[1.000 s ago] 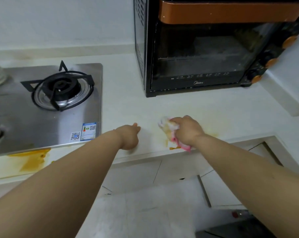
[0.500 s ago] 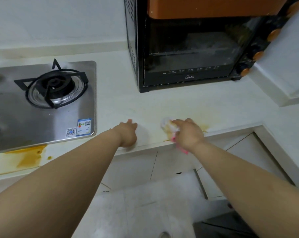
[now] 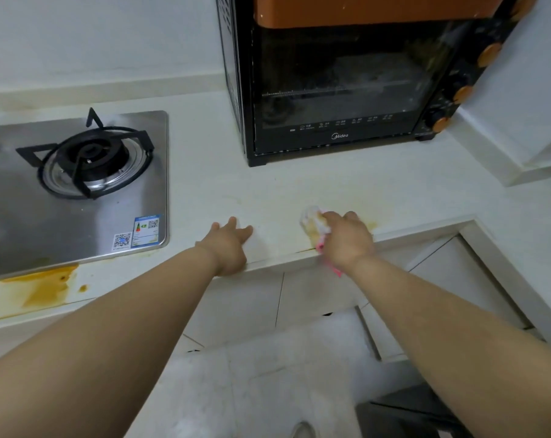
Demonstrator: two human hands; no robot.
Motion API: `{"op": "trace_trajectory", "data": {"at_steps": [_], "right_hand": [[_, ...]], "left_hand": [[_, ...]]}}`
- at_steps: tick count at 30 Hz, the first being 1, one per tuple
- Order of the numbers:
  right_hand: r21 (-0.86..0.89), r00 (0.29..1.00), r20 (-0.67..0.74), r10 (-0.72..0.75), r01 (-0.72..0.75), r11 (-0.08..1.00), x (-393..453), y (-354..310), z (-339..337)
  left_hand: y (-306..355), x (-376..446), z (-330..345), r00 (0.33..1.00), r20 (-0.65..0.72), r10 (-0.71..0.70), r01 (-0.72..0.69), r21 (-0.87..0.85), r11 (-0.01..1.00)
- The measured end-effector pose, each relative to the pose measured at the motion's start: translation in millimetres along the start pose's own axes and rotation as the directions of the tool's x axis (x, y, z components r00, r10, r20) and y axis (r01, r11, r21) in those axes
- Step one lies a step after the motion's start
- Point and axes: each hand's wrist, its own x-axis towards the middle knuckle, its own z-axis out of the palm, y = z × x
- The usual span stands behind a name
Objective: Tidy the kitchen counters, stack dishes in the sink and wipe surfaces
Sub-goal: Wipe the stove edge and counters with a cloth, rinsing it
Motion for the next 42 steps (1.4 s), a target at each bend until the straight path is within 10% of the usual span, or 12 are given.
{"op": "trace_trajectory", "data": {"at_steps": [5,12,21,28,36,42], "right_hand": [[0.005,0.967,-0.071,0.243,-0.243,0.970,15,33,-15],[0.141,0.979,0.104,-0.173,0.158,0.977,-26,-59,37],[-0.041,0.985,0.028,0.171,-0.169,0.985,10,23,-17],[0.107,0.972,0.224,-0.072,0.049,0.993,-7,-59,31],[0.025,0.964,0.066,0.259,-0.261,0.965,15,31,-25],[0.061,0.988,0.146,-0.047,0.038,0.997,-16,-32,25]], "left_hand": [[0,1,1,1.000,0.007,-0.017,0.017,-0.028,0.999],[10,0,-8,0.999,0.025,-0.037,0.035,0.047,0.998],[11,-4,-9,1.000,0.022,-0.018,0.016,0.102,0.995],[12,-6,-8,0.999,0.024,-0.038,0.036,0.081,0.996],[10,-8,-9,0.999,0.040,-0.018,0.015,0.074,0.997],[16,1,-16,0.998,0.020,-0.067,0.066,0.069,0.995]]}}
